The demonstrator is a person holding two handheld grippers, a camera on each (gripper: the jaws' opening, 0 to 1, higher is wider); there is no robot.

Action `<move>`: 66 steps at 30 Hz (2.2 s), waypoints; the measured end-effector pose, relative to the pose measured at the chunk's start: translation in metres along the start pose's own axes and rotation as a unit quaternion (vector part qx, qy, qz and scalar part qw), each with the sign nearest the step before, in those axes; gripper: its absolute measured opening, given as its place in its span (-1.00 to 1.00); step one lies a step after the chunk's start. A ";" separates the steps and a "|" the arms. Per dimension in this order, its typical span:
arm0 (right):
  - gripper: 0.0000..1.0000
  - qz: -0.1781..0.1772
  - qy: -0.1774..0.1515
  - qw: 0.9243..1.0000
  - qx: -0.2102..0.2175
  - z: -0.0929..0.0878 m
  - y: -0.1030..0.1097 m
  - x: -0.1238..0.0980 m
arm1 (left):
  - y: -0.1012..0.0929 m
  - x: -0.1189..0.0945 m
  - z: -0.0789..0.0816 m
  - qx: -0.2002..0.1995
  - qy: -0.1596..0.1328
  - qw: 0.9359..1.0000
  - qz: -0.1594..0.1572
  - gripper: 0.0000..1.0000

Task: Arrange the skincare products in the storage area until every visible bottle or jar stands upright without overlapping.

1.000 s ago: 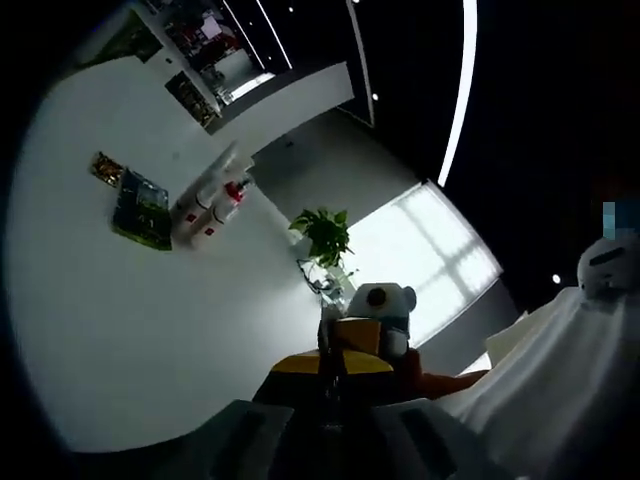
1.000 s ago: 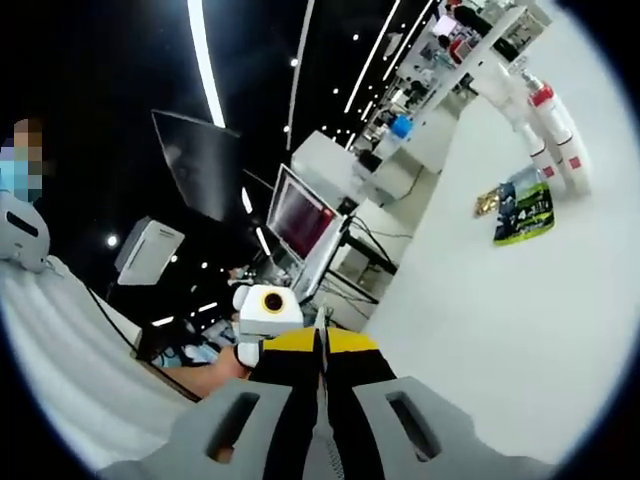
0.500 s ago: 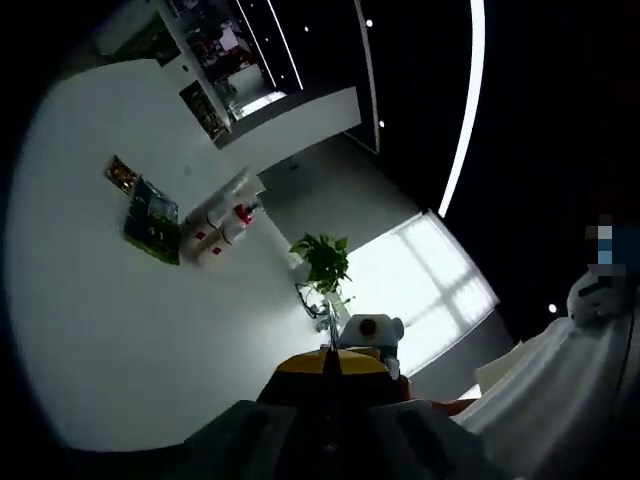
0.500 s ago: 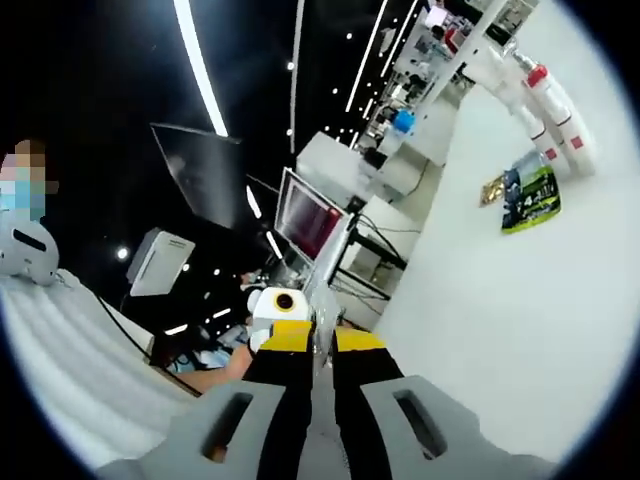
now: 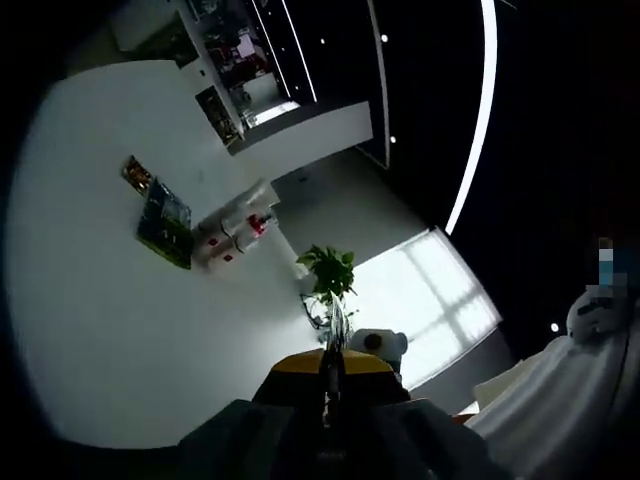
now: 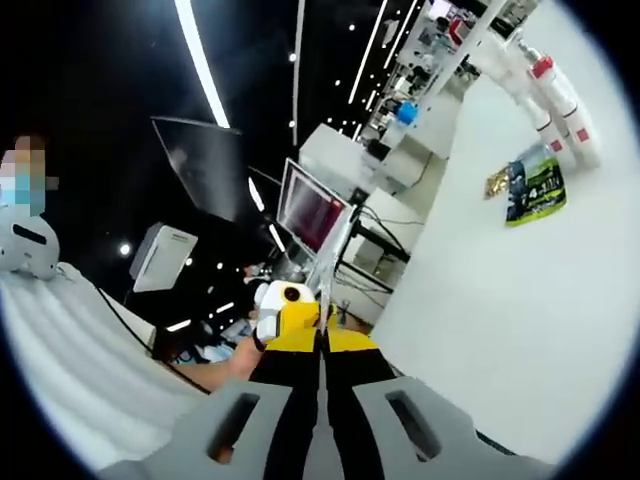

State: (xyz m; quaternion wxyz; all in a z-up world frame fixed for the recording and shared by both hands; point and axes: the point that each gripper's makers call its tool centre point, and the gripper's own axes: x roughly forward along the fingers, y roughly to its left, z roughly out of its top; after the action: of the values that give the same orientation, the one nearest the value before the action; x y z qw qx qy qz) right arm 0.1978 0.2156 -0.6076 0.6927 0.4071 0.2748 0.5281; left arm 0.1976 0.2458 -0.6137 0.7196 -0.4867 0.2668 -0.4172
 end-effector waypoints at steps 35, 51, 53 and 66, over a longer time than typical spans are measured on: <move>-0.86 -0.041 -0.011 0.998 -0.048 0.005 -0.012 0.001 | -0.004 0.007 -0.022 0.015 0.059 0.998 -0.005 -1.00; -0.78 -0.101 -0.018 0.990 -0.092 0.013 -0.019 -0.010 | 0.008 0.004 -0.008 -0.010 0.027 0.999 0.017 -1.00; -0.64 -0.127 -0.009 0.984 -0.122 0.014 -0.020 -0.014 | 0.012 0.004 -0.002 -0.024 0.016 0.999 0.023 -1.00; -0.58 -0.340 0.131 0.823 -0.435 0.000 -0.072 -0.055 | 0.061 0.006 0.056 -0.023 0.013 0.995 0.097 -0.99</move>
State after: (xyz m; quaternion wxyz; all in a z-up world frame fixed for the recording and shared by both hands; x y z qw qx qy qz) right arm 0.2180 0.1548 -0.6718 0.8911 -0.1289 0.2260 0.3718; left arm 0.2653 0.2785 -0.6479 0.7419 -0.4691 0.3315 -0.3459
